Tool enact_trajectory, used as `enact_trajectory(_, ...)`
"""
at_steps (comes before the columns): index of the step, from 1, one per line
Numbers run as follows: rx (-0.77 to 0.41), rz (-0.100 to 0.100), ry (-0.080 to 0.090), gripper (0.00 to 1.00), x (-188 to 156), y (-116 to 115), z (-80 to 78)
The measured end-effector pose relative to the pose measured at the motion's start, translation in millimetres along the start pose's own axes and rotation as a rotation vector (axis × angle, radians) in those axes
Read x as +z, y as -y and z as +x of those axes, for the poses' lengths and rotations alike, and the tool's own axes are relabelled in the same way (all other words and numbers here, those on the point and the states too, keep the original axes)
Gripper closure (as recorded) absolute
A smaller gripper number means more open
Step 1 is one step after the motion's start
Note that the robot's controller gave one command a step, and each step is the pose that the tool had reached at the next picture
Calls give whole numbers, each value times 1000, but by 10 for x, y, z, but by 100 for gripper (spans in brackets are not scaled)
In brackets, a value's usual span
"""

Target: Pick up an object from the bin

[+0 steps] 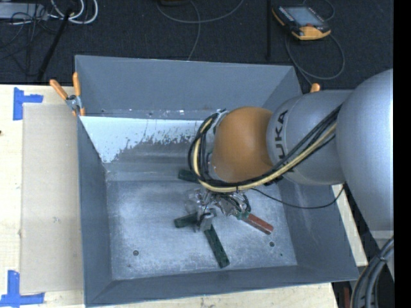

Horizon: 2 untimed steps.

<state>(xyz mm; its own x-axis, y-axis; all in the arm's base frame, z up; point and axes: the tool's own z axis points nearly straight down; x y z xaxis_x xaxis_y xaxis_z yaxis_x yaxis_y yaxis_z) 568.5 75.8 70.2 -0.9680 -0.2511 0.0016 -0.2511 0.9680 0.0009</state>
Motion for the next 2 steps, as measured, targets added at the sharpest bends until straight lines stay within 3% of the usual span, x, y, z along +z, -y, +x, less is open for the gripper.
enact_trajectory(1,-52,1,11,100,-1283,-413,-105)
enact_trajectory(2,-326,2,8,100,-1848,-515,-143)
